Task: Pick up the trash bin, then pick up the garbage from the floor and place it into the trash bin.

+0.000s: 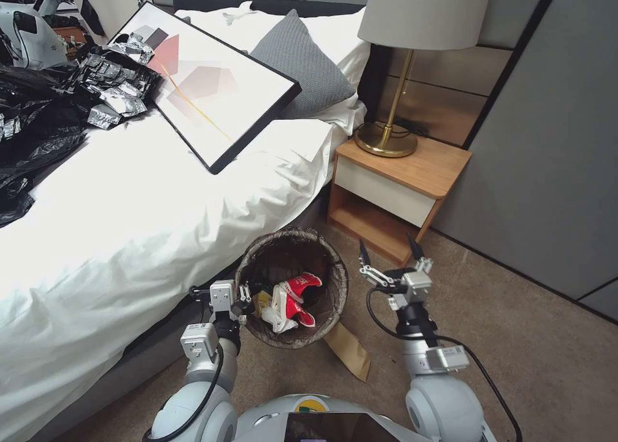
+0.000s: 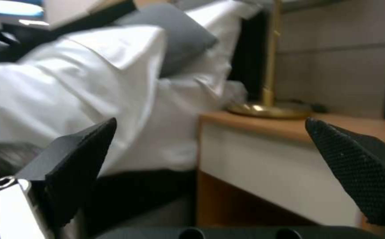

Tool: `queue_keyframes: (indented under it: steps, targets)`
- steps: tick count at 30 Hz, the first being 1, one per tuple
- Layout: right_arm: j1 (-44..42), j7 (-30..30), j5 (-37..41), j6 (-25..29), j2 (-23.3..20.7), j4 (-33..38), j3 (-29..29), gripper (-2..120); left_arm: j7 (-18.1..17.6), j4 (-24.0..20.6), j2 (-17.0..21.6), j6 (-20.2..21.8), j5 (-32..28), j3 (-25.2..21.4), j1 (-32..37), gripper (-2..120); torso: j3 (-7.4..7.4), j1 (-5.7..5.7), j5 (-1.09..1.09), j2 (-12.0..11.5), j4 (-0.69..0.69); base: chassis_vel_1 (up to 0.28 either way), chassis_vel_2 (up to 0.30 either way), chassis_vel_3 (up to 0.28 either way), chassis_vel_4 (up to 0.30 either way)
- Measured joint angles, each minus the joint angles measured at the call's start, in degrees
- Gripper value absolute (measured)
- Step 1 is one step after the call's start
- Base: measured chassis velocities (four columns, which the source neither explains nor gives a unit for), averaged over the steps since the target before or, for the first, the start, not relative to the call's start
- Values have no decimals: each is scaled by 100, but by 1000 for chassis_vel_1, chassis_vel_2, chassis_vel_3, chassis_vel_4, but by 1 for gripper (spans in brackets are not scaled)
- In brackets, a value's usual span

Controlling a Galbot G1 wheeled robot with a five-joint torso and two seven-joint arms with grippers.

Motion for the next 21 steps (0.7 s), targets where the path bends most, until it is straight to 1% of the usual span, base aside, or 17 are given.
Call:
queue_keyframes:
  steps: [2, 4, 8, 18, 21]
  targets:
    - [-88, 26, -9, 69, 62, -43, 63, 100, 0, 0, 0, 0, 0, 0, -1, 2, 0, 0, 1, 0, -1, 0, 0, 0, 0]
    - [-210, -7, -57, 266, 143, -121, 172, 100, 0, 0, 0, 0, 0, 0, 0, 2, 0, 0, 0, 0, 0, 0, 0, 0, 0]
    - [-241, -86, -63, 360, 162, -151, 221, 100, 0, 0, 0, 0, 0, 0, 0, 2, 0, 0, 0, 0, 1, 0, 0, 0, 0]
    - [-198, -246, -91, 409, 191, -209, 235, 100, 0, 0, 0, 0, 0, 0, 0, 2, 0, 0, 1, 0, 1, 0, 0, 0, 0]
    - [-178, -284, -90, 409, 187, -215, 238, 100, 0, 0, 0, 0, 0, 0, 0, 2, 1, 0, 0, 0, 1, 60, -50, -65, 60]
